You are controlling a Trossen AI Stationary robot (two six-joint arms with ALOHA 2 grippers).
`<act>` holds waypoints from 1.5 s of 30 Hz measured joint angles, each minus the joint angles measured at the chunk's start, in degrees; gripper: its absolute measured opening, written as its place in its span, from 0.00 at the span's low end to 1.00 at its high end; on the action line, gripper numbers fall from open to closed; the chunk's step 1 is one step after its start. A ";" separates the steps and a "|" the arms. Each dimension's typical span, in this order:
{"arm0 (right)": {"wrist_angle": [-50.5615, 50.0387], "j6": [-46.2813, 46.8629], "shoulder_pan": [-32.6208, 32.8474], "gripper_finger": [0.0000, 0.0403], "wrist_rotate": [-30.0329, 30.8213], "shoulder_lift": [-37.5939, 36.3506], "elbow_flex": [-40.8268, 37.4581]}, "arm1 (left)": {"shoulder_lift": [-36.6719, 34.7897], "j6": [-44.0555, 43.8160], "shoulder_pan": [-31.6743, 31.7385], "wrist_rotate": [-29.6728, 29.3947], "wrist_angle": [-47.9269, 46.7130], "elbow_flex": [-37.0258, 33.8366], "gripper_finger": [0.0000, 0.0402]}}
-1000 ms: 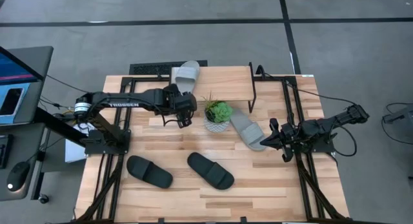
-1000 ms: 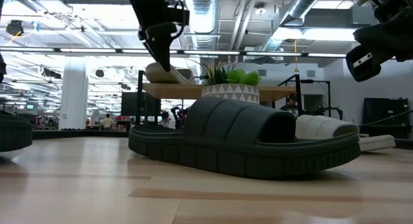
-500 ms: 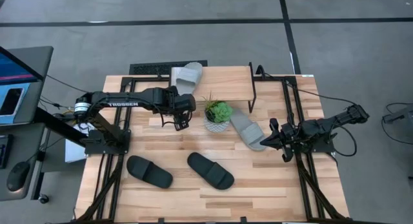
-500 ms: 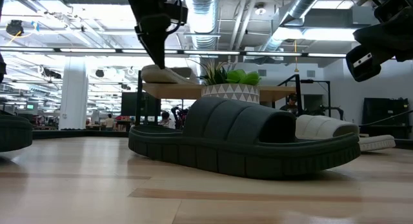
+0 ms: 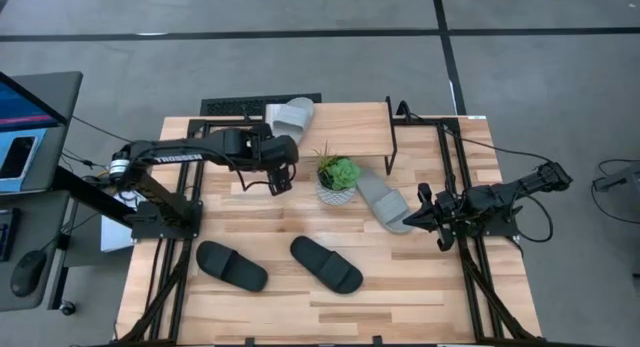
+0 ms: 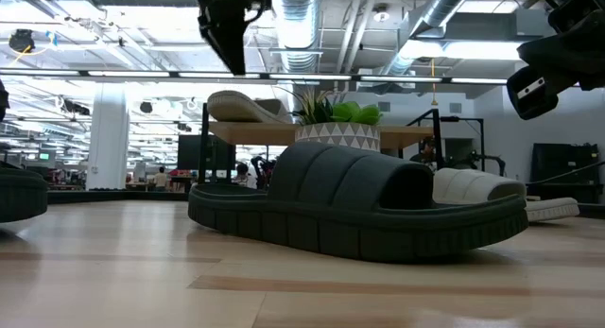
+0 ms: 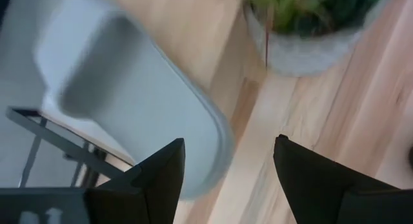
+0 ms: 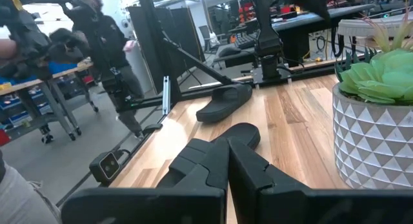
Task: Pick and place slides into the shelf
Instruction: Put the gray slide on the shelf
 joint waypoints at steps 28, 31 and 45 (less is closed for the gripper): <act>0.00 -0.01 0.00 0.00 0.00 0.00 0.00 | -6.92 -18.55 -21.81 -26.86 -1.64 30.43 0.56; 0.00 0.00 0.01 0.00 0.00 0.02 0.00 | -6.44 -23.08 -27.25 -33.42 -1.51 27.70 0.56; 2.16 3.28 0.01 0.00 -5.63 0.02 0.22 | -6.03 -60.82 -42.28 -52.88 4.14 0.15 0.56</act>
